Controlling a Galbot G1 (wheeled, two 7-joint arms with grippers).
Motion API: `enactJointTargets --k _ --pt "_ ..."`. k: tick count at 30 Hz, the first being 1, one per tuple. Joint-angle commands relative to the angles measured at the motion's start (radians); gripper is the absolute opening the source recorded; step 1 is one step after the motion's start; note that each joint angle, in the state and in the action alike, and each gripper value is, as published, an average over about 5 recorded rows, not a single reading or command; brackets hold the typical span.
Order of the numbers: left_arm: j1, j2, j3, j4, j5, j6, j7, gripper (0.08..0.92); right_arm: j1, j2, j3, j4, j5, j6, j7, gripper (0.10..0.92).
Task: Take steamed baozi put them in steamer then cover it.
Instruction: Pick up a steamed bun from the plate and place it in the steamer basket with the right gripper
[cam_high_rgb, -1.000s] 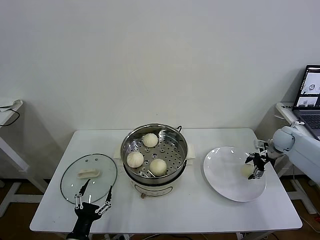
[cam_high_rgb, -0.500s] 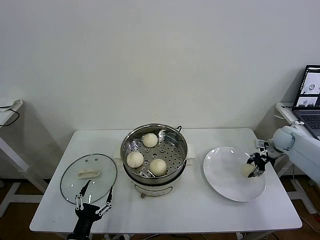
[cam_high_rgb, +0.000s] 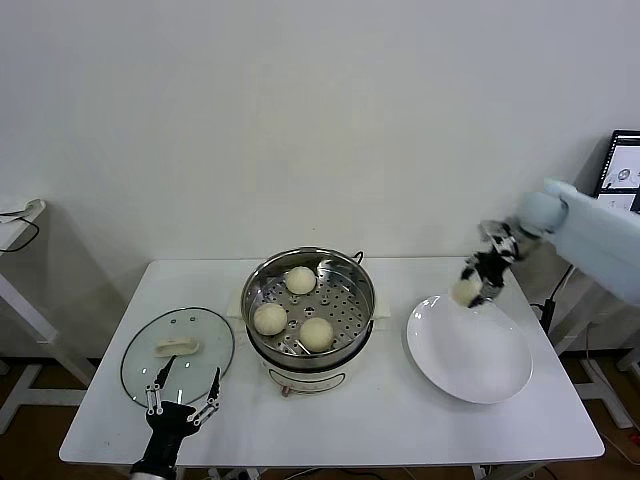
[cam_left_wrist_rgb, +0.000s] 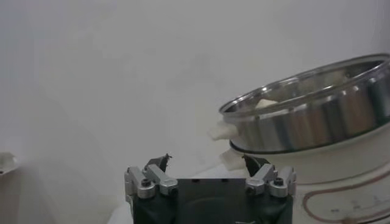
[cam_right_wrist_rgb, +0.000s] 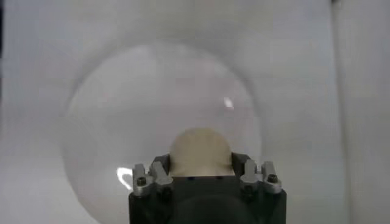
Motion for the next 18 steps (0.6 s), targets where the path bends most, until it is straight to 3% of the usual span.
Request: enactJointTargets --k 1,18 --pt "-0.004 -0.001 0.002 -0.003 0.001 0.006 -0.004 0.823 0.288 0.195 -0.209 0.229 0.242 -0.103 -0.018 0.662" --pt "0.007 -0.004 -0.011 -0.035 -0.005 -0.006 -0.003 0.823 0.236 0.464 -0.283 0.135 0.271 -0.165 0.085 0.655"
